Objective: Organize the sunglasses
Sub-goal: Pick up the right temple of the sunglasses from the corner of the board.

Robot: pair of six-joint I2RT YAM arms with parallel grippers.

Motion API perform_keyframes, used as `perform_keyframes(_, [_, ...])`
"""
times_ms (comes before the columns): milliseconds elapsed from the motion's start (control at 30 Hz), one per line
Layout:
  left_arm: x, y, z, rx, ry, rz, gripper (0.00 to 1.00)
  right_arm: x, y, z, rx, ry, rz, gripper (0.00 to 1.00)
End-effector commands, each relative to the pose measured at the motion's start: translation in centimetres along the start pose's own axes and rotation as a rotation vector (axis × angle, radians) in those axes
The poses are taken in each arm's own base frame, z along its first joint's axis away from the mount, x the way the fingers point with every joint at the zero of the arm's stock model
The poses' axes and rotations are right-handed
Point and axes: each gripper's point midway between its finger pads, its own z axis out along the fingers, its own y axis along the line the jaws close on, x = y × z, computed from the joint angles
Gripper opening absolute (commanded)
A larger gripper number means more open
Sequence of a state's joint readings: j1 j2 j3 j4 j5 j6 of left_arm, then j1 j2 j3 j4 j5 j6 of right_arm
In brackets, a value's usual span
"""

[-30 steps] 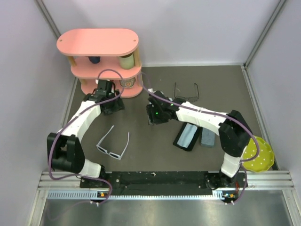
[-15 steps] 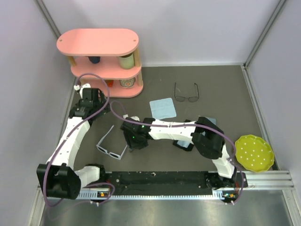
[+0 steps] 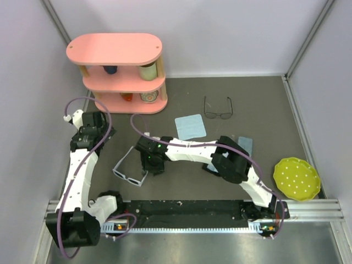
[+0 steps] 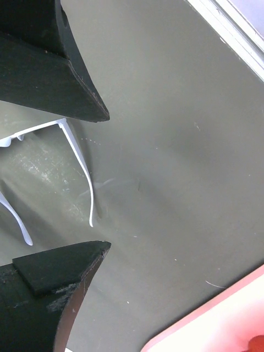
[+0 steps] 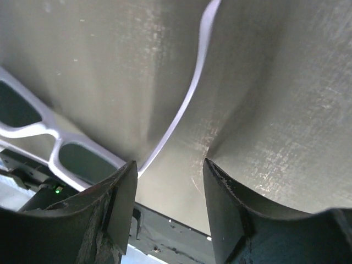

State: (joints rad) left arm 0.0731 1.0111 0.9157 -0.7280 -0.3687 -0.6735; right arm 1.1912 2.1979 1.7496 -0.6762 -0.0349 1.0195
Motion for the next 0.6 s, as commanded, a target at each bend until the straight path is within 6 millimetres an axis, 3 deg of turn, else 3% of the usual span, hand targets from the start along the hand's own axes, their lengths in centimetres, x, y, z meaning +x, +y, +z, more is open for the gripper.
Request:
perform_keyframes(0, [-2.2,0.1,-1.8,0.010,-0.065,-0.068,0.93,0.0,1.6,0.3,-0.025,0.026,0.073,0.49])
perform_keyframes(267, [-2.0,0.4,-3.1,0.046,-0.073,-0.070,0.93,0.8,0.2,1.7,0.031,0.052,0.104,0.26])
perform_keyframes(400, [-1.4,-0.1,-3.8,0.101,-0.046,-0.040,0.92,0.1,-1.5,0.8,0.087,-0.018,0.095,0.09])
perform_keyframes(433, [-1.0,-0.4,-4.0,0.129,-0.026,-0.023,0.92,-0.3,-1.5,-0.1,0.083,-0.041,0.080,0.01])
perform_keyframes(567, [0.7,-1.1,-4.7,0.215,0.030,0.020,0.92,-2.1,-3.7,-2.4,0.144,-0.150,0.013,0.00])
